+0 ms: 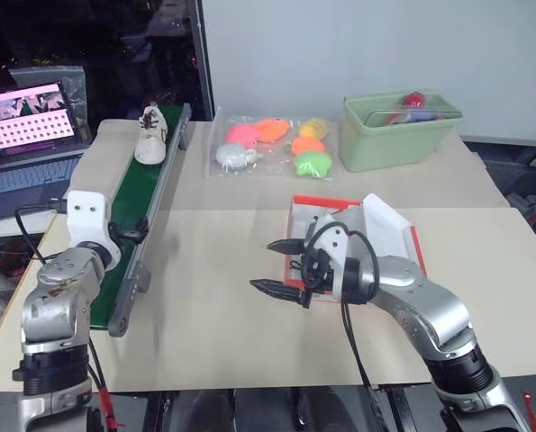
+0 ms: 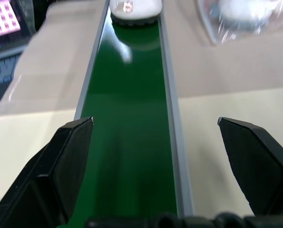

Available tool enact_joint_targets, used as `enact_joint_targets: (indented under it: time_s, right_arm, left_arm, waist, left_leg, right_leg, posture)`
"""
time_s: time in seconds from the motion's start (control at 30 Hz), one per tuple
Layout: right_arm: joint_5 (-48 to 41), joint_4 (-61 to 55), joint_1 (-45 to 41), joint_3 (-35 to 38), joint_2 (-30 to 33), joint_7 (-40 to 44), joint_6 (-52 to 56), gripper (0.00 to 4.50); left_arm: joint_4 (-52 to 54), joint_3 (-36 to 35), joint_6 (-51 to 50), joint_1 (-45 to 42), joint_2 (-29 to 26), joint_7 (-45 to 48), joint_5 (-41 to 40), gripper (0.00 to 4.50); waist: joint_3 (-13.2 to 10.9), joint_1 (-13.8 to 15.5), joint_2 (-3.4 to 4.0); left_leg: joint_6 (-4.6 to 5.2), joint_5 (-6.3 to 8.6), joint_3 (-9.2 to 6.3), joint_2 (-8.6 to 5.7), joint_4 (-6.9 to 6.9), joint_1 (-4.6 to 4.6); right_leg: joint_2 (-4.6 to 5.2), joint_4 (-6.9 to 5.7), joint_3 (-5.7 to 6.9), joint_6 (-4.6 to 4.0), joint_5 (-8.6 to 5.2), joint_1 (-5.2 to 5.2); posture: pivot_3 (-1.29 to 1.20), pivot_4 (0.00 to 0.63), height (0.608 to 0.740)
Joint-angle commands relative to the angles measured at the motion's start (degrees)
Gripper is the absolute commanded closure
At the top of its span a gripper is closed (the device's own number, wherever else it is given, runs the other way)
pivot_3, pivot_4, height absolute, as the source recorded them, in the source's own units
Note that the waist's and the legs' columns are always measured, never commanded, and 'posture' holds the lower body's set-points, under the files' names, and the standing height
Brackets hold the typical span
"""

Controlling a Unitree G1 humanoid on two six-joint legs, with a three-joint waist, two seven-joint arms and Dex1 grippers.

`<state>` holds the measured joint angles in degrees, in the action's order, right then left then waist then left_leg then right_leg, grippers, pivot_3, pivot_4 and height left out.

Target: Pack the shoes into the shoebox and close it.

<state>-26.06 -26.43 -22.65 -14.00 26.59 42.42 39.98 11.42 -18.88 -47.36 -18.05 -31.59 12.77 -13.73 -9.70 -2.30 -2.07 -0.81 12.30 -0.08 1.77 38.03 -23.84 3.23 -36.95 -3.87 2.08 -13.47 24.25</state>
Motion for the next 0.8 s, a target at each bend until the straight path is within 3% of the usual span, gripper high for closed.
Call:
enact_joint_targets:
  time_s: [0.03,0.27,0.8]
  right_arm:
    - [-0.76,-1.17,-0.7,0.91,-0.21,-0.18,0.12,0.05]
    - [-0.78,-1.17,-0.71,0.98,-0.45,-0.47,0.38,0.05]
    - [-0.85,-1.02,-0.79,1.05,-0.54,-0.33,0.43,0.05]
  left_arm:
    - [3.69,-0.56,-6.23,-4.32,-2.03,-0.67,-0.87,0.0]
    - [3.55,-0.41,-12.13,-7.85,-3.77,-0.85,-0.83,0.0]
    - [2.05,-0.52,-11.04,-7.1,-3.86,-1.34,0.65,0.0]
  waist:
    - [0.0,0.0,0.0]
    - [-0.01,-0.17,-0.01]
    - [-0.01,-0.08,-0.02]
  left_leg:
    - [0.0,0.0,0.0,0.0,0.0,0.0]
    - [0.0,0.0,0.0,-0.01,0.0,0.0]
    - [0.0,0.0,0.01,-0.01,0.0,0.0]
  right_leg:
    - [0.0,0.0,0.0,0.0,0.0,0.0]
    - [0.0,0.0,0.0,0.01,-0.01,0.0]
    - [0.01,-0.03,-0.01,0.0,0.0,0.02]
  posture:
    - [0.0,0.15,0.729]
    - [0.0,0.15,0.729]
    - [0.0,0.15,0.729]
